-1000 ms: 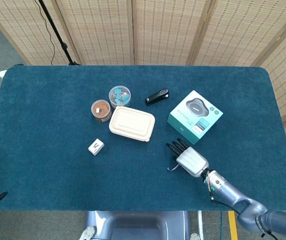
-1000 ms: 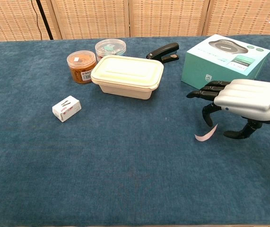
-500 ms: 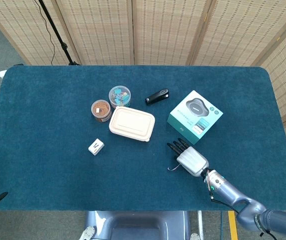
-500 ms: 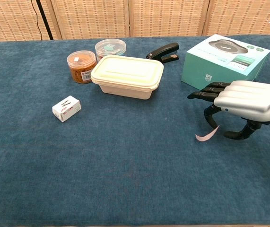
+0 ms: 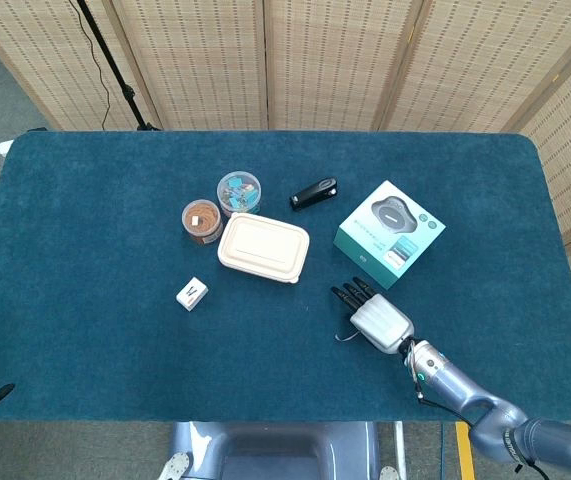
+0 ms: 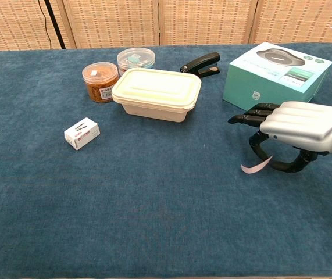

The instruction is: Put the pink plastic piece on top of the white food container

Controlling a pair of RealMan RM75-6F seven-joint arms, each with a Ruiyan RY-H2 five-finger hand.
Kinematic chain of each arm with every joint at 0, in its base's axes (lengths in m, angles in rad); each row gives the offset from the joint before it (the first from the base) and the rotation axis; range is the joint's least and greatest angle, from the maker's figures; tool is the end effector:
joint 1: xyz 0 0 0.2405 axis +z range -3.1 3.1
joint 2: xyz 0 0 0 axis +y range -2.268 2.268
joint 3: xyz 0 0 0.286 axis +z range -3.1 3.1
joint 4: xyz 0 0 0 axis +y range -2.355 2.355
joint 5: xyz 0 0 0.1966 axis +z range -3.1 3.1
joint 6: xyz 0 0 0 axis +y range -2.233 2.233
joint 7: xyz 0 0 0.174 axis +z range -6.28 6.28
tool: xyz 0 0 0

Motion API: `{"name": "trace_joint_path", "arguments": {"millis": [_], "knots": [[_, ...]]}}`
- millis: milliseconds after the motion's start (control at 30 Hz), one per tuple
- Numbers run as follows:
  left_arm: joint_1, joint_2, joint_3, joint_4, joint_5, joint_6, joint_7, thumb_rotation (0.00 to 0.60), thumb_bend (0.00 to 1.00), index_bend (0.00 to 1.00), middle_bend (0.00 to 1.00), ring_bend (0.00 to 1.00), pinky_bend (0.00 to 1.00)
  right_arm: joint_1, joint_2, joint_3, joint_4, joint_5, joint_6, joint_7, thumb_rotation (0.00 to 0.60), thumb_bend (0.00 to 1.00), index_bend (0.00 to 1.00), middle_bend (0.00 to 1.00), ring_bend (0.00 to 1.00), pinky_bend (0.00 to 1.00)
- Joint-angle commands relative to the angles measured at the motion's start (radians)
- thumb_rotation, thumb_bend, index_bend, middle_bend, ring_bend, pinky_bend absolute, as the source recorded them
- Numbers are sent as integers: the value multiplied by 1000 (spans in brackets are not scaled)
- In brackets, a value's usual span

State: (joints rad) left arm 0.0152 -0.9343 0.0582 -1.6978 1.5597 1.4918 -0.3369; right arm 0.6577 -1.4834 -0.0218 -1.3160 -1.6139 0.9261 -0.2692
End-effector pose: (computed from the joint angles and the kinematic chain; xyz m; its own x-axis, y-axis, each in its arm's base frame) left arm -0.3425 0.1558 0.2200 0.1644 0.1250 0.9784 0.9816 0.0774 -0.1748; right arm -0.2202 -0.3375 -0.0232 0.7761 -0.1357 0.6158 -0.5278 -0.6742 0.5166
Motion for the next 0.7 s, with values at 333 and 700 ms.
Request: {"name": "trace_joint_path", "arguments": {"millis": [333,700], "knots": [[1,0,0,1,1,2,-2,600,0,0,0,0,0,-2,-2,-3,-7,-4,20,8,600,459,566,0,0,0],[2,1,1,2,4,4,-6,600,0,0,0,0,0,-2,2,-2,-14,-3,36,17,600,488,581,0,0,0]]}}
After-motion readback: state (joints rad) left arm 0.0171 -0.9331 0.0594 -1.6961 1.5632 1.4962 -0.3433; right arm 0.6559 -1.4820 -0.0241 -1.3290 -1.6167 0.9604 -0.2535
